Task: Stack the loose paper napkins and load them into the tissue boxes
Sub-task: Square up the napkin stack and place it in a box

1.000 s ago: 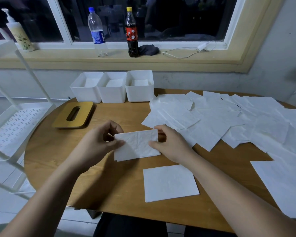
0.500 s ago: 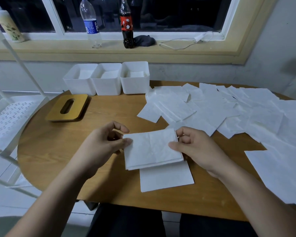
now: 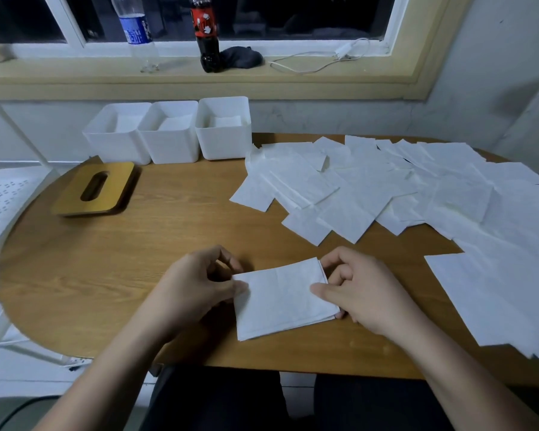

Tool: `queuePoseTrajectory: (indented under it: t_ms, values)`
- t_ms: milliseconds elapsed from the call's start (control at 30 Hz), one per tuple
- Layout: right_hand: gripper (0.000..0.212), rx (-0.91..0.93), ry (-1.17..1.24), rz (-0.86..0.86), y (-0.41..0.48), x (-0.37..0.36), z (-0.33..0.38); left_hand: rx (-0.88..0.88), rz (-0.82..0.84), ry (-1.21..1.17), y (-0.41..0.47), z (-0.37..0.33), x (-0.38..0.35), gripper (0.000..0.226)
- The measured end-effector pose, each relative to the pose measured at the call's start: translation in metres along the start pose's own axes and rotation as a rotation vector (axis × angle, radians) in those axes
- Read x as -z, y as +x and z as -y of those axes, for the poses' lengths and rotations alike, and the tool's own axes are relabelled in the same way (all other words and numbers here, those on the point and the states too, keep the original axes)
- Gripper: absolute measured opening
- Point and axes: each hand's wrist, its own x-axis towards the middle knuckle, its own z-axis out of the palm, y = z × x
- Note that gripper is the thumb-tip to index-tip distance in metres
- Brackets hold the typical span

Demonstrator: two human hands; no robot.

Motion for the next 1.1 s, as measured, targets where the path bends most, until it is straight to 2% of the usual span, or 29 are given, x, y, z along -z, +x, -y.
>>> queuePoseTrajectory:
  t_ms: [300,400,467,667,867,933,1100]
  values:
    - [0.043,0.095,-0.214,-0.085,0.001,-0.002,-0.006,-0.074,-0.058,0.239,0.008,0.006,-0.004,0.024]
    - [0.029,0.2,-0.26,-0.166,0.009,0.0,-0.007,-0.133,-0.034,0.278,0.02,0.002,0.002,0.024]
    - [0.018,0.268,-0.318,-0.198,0.019,0.002,-0.004,-0.197,-0.079,0.279,0.035,-0.003,0.006,0.021]
    - [0.023,0.346,-0.559,-0.185,0.065,-0.001,0.005,-0.37,-0.196,0.361,0.099,-0.012,0.006,0.02]
    - [0.013,0.376,-0.61,-0.207,0.083,-0.008,0.006,-0.468,-0.323,0.458,0.148,-0.014,-0.011,0.038]
    - [0.012,0.402,-0.631,-0.239,0.084,-0.012,0.004,-0.497,-0.348,0.49,0.155,-0.014,-0.016,0.035]
    - [0.018,0.454,-0.674,-0.25,0.084,-0.016,0.003,-0.543,-0.349,0.58,0.159,-0.013,-0.015,0.009]
